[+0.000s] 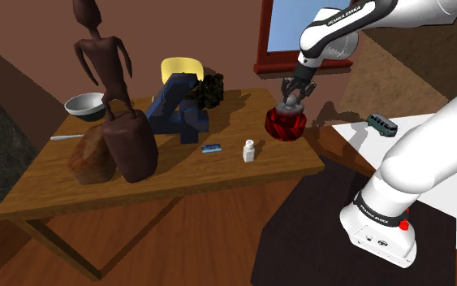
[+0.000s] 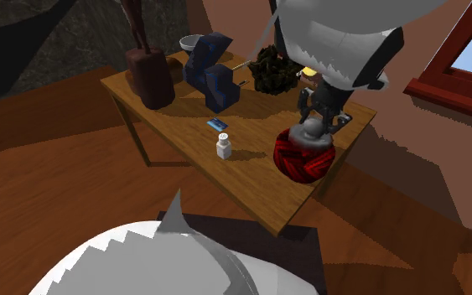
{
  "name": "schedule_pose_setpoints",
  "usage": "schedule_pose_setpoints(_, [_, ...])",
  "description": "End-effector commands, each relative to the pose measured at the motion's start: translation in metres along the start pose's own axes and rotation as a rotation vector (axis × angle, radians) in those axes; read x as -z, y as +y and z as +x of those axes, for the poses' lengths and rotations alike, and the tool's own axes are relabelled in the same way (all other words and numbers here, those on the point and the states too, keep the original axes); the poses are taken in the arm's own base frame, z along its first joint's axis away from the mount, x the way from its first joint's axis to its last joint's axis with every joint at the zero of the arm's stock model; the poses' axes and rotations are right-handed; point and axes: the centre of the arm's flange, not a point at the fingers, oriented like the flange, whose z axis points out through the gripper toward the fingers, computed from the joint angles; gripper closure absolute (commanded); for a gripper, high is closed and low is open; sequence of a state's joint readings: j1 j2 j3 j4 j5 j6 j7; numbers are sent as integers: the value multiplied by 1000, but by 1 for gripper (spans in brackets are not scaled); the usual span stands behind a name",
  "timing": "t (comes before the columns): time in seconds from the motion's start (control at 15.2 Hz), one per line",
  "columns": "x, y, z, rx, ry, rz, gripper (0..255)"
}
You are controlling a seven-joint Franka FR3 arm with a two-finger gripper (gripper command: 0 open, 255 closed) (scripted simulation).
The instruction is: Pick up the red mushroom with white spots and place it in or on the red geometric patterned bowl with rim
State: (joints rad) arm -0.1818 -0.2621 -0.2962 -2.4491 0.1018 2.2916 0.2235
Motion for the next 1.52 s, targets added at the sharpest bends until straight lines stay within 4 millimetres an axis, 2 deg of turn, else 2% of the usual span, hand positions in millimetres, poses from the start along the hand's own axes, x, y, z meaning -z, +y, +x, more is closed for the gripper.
schedule_pose_setpoints(0.0, [-11,1,0,0,1,0,255])
schedule_pose_setpoints(0.13, [-21,3,0,0,1,0,255])
schedule_pose_setpoints(0.66, [-21,3,0,0,1,0,255])
schedule_pose_setpoints(0.73, [-21,3,-1,0,1,0,0])
schedule_pose_setpoints(1.06, [-21,3,0,0,1,0,0])
schedule_pose_setpoints(1.32, [29,3,-1,0,1,0,0])
schedule_pose_setpoints(1.45, [29,3,-1,0,1,0,0])
